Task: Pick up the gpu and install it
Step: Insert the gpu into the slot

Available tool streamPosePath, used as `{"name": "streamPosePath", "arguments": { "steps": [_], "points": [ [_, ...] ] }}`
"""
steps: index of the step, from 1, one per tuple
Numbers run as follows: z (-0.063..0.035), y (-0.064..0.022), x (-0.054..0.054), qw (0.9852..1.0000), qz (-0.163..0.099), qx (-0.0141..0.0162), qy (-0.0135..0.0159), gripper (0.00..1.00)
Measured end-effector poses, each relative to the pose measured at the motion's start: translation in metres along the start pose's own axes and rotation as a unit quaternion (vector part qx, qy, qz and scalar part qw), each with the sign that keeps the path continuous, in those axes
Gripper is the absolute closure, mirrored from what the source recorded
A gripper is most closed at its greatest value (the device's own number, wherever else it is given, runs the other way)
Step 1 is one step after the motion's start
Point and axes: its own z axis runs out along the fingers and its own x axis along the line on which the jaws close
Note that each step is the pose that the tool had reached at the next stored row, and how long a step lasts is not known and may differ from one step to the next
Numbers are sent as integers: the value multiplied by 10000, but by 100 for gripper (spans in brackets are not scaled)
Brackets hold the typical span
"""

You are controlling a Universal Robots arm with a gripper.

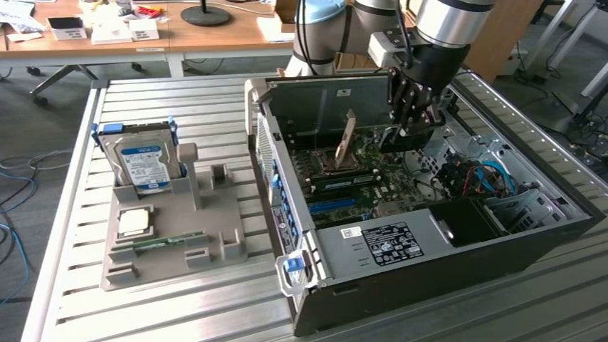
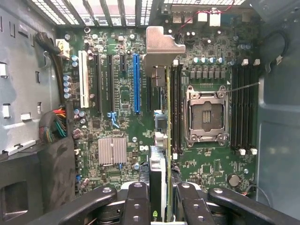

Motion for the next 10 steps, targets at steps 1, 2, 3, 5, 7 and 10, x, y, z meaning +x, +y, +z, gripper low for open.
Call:
{"name": "streamPosePath", "arguments": {
  "steps": [1, 2, 3, 5, 7, 10],
  "points": [
    [0, 0, 0, 10000, 0, 0, 0, 73],
    [0, 5, 0, 10000, 2, 1, 0, 73],
    [0, 14, 0, 10000, 1, 0, 0, 73],
    [1, 37, 1, 10000, 0, 0, 0, 73],
    [0, 38, 1, 10000, 0, 0, 0, 73],
    [0, 38, 2, 10000, 0, 0, 0, 73]
  ]
}}
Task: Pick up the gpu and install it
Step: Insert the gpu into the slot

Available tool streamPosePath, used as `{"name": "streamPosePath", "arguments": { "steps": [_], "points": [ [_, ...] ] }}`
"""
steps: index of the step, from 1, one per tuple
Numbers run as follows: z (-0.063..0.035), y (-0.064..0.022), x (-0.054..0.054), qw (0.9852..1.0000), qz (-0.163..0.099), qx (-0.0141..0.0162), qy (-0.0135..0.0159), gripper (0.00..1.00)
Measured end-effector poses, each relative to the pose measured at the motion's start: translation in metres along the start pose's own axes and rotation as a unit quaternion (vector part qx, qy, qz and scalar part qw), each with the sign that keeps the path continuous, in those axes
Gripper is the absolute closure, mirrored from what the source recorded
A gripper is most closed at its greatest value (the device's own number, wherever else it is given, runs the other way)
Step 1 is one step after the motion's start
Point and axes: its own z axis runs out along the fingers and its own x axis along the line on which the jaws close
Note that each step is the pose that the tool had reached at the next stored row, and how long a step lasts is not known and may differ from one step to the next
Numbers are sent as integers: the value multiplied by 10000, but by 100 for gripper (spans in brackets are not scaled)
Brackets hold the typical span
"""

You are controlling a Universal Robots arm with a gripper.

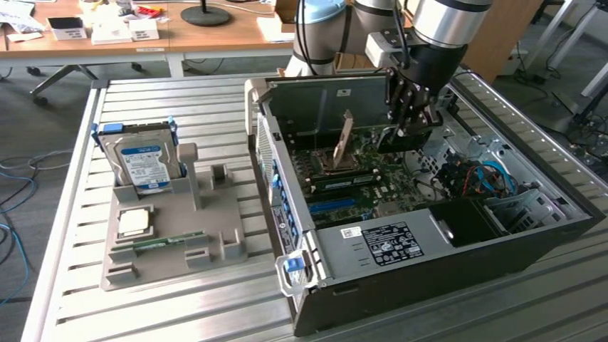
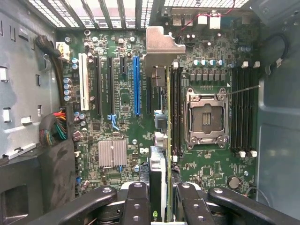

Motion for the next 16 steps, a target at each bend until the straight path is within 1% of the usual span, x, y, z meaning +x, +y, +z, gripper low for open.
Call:
{"name": "streamPosePath", "arguments": {
  "steps": [4, 12, 16],
  "points": [
    [1, 21, 1, 10000, 1, 0, 0, 73],
    [1, 24, 1, 10000, 0, 0, 0, 73],
    [3, 65, 3, 10000, 1, 0, -1, 73]
  ]
}}
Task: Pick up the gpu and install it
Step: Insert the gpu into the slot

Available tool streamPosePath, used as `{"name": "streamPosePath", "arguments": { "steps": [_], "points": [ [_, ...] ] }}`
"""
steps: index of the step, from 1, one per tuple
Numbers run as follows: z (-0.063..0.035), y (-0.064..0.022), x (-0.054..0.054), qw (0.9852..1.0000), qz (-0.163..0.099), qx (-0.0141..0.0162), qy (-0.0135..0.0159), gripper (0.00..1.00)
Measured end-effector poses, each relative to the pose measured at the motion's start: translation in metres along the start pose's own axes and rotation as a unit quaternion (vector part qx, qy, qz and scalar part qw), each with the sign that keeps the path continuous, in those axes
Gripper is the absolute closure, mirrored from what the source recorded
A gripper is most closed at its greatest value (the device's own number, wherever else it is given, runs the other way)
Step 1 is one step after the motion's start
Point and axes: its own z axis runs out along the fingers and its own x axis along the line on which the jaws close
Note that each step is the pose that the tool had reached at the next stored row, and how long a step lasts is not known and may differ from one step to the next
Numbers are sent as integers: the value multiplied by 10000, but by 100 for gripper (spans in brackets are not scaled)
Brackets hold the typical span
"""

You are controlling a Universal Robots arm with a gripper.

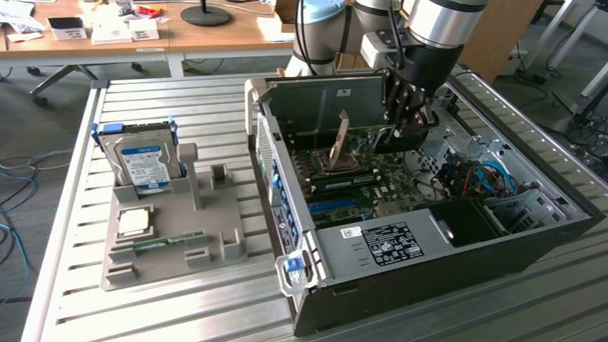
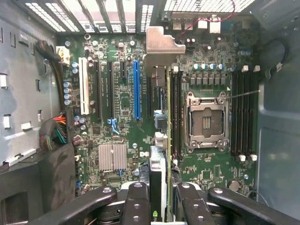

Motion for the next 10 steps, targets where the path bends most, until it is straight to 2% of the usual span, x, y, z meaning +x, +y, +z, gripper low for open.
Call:
{"name": "streamPosePath", "arguments": {
  "steps": [10],
  "points": [
    [2, 18, 3, 10000, -2, 3, -1, 73]
  ]
}}
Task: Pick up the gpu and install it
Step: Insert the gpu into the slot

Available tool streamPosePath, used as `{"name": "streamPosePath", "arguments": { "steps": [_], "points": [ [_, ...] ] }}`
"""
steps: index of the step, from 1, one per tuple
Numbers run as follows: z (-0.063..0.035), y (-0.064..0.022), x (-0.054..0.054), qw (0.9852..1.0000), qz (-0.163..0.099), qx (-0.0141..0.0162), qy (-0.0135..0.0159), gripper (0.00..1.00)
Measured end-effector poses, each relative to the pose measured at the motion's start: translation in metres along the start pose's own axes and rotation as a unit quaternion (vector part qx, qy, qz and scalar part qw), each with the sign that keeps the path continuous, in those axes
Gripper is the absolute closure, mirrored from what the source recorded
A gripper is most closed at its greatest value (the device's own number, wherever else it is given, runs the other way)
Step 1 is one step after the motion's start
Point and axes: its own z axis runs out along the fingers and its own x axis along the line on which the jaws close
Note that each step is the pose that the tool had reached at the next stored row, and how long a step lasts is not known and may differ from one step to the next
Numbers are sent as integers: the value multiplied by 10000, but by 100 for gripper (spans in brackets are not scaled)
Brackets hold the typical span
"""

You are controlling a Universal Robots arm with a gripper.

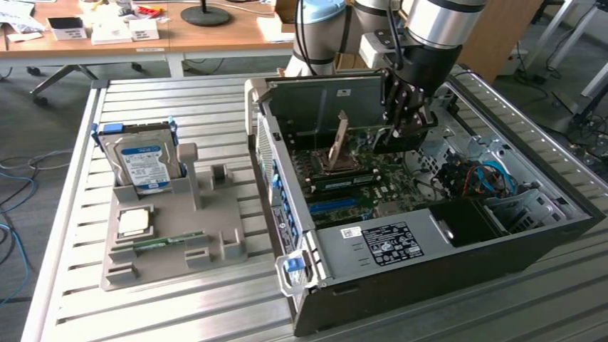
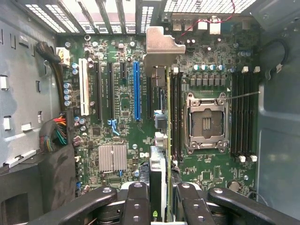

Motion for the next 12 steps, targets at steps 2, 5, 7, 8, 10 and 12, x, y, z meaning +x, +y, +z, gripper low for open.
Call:
{"name": "streamPosePath", "arguments": {
  "steps": [2, 5, 7, 8, 10, 12],
  "points": [
    [7, 3, 7, 10000, -19, 1, 0, 73],
    [23, 11, 21, 10000, -54, 4, 0, 73],
    [35, 17, 36, 10000, -79, 7, -1, 73],
    [39, 21, 46, 10000, -94, 10, -2, 73],
    [57, 33, 53, 9999, -120, 13, -4, 73],
    [81, 42, 60, 9999, -141, 12, -3, 73]
  ]
}}
